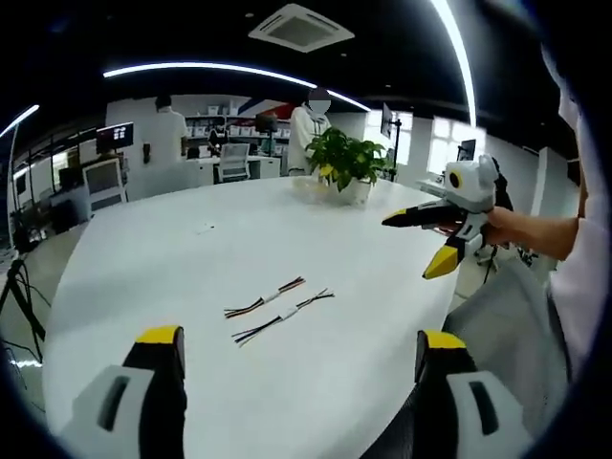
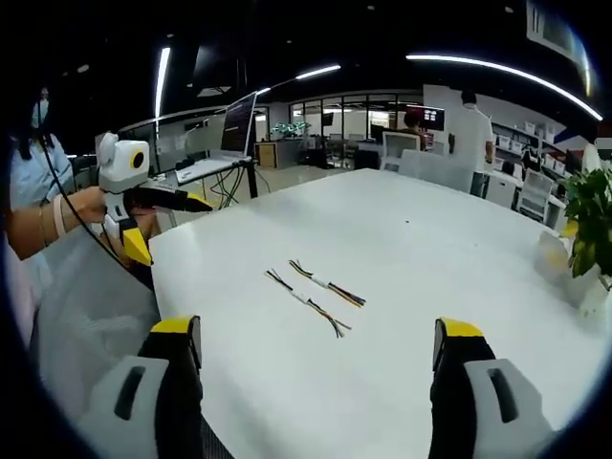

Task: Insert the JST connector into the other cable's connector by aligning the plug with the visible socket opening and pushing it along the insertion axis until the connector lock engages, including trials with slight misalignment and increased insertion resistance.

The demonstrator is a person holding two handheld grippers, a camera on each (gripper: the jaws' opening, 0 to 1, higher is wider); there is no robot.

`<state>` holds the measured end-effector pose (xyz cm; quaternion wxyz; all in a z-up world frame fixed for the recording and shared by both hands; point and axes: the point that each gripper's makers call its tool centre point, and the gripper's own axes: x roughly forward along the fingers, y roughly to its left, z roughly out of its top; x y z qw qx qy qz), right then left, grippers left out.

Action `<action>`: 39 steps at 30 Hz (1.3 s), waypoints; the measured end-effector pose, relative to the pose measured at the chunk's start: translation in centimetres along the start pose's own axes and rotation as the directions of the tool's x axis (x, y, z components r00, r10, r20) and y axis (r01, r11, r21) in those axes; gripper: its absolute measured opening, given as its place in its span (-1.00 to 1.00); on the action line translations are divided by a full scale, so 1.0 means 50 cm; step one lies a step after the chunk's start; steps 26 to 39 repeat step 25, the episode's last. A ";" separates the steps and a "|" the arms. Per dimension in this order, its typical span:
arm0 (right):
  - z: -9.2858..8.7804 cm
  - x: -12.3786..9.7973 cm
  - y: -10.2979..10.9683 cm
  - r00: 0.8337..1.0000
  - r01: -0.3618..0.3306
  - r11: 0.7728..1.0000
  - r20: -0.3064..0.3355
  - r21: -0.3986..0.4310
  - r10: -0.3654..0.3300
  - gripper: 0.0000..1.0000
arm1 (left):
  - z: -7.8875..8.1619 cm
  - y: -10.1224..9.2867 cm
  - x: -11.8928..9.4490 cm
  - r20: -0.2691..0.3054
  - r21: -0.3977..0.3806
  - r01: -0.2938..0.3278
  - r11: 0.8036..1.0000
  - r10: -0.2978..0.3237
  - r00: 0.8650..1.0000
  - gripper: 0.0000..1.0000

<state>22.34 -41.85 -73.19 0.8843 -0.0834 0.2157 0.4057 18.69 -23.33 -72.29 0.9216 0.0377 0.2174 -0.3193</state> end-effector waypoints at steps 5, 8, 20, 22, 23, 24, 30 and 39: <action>-0.002 -0.005 -0.003 1.000 -0.001 1.000 -0.007 -0.013 0.001 0.99 | 0.007 0.002 0.001 0.002 0.019 -0.008 1.000 0.008 1.000 0.97; -0.001 -0.008 -0.006 1.000 0.003 1.000 -0.005 -0.014 -0.003 0.99 | 0.009 -0.003 0.003 0.001 0.014 -0.002 1.000 0.002 1.000 0.97; 0.000 -0.017 -0.020 1.000 0.026 1.000 -0.006 -0.013 -0.026 0.98 | 0.004 -0.001 -0.003 -0.012 0.013 -0.013 1.000 0.013 1.000 0.97; 0.000 -0.017 -0.021 1.000 0.027 1.000 -0.008 -0.014 -0.027 0.98 | 0.004 -0.001 -0.003 -0.012 0.025 -0.015 1.000 0.015 1.000 0.97; 0.000 -0.017 -0.021 1.000 0.027 1.000 -0.008 -0.015 -0.028 0.98 | 0.004 -0.001 -0.003 -0.015 0.023 -0.015 1.000 0.015 1.000 0.97; 0.000 -0.017 -0.021 1.000 0.027 1.000 -0.009 -0.015 -0.027 0.98 | 0.004 -0.002 -0.002 -0.016 0.022 -0.015 1.000 0.015 1.000 0.97; 0.000 -0.017 -0.022 1.000 0.027 1.000 -0.009 -0.016 -0.028 0.98 | 0.005 -0.002 -0.002 -0.013 0.021 -0.014 1.000 0.015 1.000 0.97; 0.000 -0.017 -0.022 1.000 0.027 1.000 -0.009 -0.016 -0.028 0.98 | 0.005 -0.002 -0.002 -0.013 0.021 -0.014 1.000 0.015 1.000 0.97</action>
